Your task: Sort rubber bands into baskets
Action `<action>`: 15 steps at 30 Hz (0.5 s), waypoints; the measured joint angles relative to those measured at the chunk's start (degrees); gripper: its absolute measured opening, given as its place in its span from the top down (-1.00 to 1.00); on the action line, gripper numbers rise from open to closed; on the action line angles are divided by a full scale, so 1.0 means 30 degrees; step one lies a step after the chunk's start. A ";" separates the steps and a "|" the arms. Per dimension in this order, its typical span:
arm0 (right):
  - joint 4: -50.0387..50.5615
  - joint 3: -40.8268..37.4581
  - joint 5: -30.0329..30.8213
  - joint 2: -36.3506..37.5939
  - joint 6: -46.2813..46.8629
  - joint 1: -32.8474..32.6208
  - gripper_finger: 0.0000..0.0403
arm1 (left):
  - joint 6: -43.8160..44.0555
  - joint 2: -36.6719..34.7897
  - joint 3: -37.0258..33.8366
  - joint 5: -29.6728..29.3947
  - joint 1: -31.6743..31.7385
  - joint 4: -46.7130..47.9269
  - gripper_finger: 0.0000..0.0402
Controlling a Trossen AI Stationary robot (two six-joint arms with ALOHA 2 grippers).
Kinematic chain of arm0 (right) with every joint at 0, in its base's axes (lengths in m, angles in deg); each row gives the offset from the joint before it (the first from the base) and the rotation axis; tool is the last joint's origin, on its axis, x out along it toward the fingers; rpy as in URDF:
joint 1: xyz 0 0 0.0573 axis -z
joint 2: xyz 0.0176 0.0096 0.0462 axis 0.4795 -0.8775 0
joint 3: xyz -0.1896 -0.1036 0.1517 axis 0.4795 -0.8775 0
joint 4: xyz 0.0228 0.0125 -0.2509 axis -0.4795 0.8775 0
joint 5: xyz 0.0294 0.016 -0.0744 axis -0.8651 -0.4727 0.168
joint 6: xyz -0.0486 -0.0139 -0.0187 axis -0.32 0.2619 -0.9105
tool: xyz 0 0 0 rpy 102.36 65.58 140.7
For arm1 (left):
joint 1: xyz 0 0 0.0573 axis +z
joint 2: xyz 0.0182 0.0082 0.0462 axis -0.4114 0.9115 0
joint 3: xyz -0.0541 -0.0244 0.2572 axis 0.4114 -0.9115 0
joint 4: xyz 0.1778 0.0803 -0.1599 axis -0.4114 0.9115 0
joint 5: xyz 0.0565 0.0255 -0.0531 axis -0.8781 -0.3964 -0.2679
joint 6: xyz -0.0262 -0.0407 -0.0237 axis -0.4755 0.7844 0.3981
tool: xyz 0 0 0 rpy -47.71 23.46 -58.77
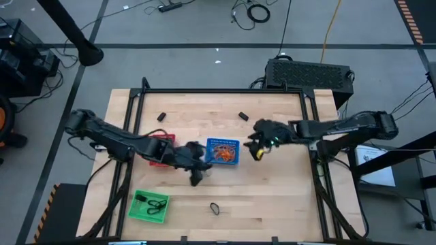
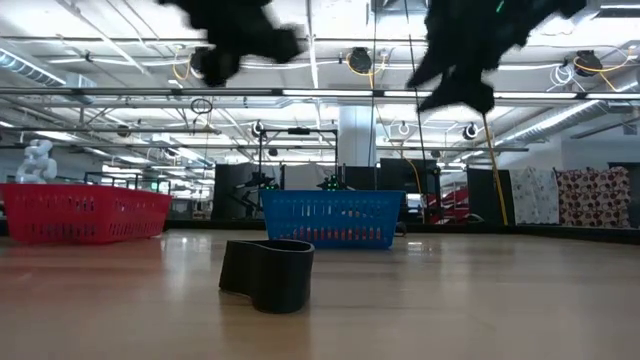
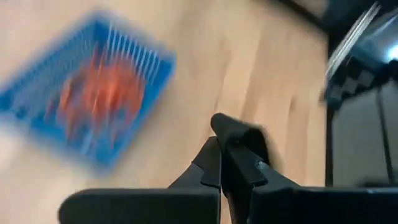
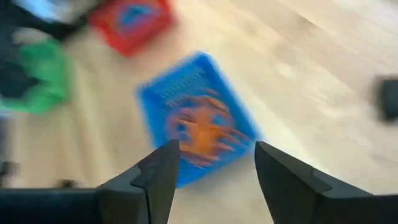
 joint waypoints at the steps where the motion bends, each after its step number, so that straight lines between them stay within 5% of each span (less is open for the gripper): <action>1: 0.0492 -0.0012 -0.0329 -0.0215 -0.0377 0.0771 0.00 | 0.0831 -0.0343 0.0000 0.0358 -0.0258 0.1489 0.98; 9: 0.0321 -0.0029 -0.1823 -0.2890 -0.4910 0.6325 0.00 | 0.8400 -0.1512 -0.0019 0.3554 -0.3619 0.9201 0.99; 15: -0.0526 -0.0007 -0.3546 -0.5327 -0.7608 0.8905 0.00 | 1.3728 -0.1415 -0.0022 0.4635 -0.6815 1.1092 0.99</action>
